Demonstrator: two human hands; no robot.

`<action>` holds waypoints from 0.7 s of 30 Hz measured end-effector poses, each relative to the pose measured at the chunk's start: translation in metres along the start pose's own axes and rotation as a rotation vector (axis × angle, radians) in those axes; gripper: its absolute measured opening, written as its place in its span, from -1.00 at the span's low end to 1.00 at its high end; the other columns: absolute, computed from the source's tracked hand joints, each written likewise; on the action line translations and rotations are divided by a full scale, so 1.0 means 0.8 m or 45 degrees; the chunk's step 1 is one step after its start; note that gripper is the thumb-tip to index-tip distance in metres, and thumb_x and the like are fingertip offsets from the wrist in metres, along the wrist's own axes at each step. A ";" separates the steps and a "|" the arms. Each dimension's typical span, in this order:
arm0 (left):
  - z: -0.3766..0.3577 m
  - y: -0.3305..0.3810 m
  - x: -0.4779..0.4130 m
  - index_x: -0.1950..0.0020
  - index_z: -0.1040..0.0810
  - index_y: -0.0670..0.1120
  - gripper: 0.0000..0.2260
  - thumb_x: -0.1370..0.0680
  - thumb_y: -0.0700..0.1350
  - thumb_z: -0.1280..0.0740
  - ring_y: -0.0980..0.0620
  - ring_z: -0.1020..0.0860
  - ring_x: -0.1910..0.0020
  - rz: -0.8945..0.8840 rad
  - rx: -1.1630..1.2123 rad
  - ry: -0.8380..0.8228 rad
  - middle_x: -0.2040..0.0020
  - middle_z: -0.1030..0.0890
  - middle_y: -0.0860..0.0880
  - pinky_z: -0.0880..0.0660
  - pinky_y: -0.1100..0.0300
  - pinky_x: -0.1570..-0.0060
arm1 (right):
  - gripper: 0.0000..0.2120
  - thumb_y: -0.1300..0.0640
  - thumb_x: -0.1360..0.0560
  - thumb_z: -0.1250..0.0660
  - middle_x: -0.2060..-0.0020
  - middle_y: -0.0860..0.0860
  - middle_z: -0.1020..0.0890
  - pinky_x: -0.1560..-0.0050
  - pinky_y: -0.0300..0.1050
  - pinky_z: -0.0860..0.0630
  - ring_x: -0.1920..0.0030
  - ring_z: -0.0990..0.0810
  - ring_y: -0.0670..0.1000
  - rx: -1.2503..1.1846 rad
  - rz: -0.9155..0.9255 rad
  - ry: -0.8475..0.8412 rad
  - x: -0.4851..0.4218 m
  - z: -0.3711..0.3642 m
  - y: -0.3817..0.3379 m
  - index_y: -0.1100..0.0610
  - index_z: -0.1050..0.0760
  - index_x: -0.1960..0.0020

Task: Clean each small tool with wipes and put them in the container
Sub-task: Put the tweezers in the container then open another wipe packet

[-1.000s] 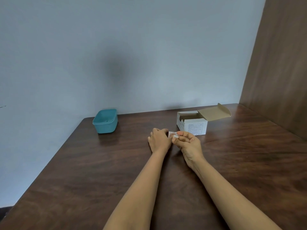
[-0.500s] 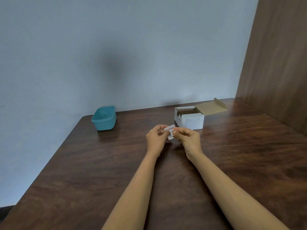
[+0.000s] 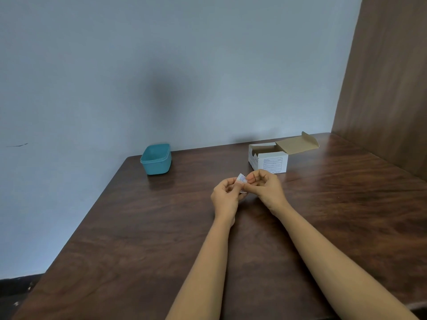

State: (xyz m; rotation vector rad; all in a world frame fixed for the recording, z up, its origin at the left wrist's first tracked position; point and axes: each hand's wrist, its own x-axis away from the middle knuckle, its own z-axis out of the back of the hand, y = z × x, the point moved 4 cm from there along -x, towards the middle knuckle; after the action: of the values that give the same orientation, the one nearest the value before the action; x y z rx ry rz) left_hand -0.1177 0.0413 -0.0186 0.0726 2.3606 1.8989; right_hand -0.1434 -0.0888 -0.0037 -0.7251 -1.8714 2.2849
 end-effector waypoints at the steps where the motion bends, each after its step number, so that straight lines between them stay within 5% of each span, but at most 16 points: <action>1: 0.001 0.001 0.002 -0.04 -0.60 -0.18 -0.91 -0.55 -0.24 -0.36 0.00 -0.67 0.08 -0.004 0.016 0.029 0.07 -0.67 -0.14 -0.63 0.22 0.16 | -0.75 0.17 -0.28 -0.58 0.24 0.01 -0.62 0.17 -0.20 -0.56 0.21 -0.59 -0.04 0.034 0.020 0.026 0.001 -0.002 0.001 0.10 -0.55 0.15; 5: 0.005 0.003 0.005 -0.02 -0.58 -0.21 -0.92 -0.58 -0.24 -0.31 0.04 -0.67 0.13 -0.002 0.074 0.129 0.09 -0.67 -0.12 -0.62 0.25 0.22 | -0.64 0.04 -0.26 -0.60 0.15 -0.02 -0.65 0.13 -0.22 -0.58 0.16 -0.62 -0.07 0.095 -0.008 0.113 0.009 -0.003 0.003 0.09 -0.56 0.03; 11: 0.007 0.002 0.004 0.06 -0.60 -0.16 -0.93 -0.57 -0.26 -0.31 0.00 -0.67 0.17 0.021 0.030 0.195 0.11 -0.67 -0.15 -0.64 0.16 0.23 | -0.86 0.23 -0.34 -0.53 0.27 -0.03 -0.69 0.13 -0.13 -0.60 0.20 -0.66 -0.02 0.101 0.100 0.059 0.016 -0.008 -0.007 0.04 -0.66 0.16; 21: 0.008 0.009 0.010 0.10 -0.62 -0.20 -0.85 -0.58 -0.30 -0.27 -0.04 -0.66 0.23 0.137 0.184 0.091 0.12 -0.66 -0.21 -0.63 0.19 0.26 | -0.76 0.40 -0.42 -0.38 0.18 -0.10 -0.66 0.08 -0.36 -0.49 0.11 -0.60 -0.22 0.404 0.394 -0.056 0.028 -0.006 -0.023 0.08 -0.68 0.11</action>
State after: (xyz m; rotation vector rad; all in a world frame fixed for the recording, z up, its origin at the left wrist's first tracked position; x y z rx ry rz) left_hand -0.1249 0.0499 -0.0131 0.1494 2.5889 1.8007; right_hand -0.1654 -0.0718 0.0063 -0.9760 -1.4396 2.7167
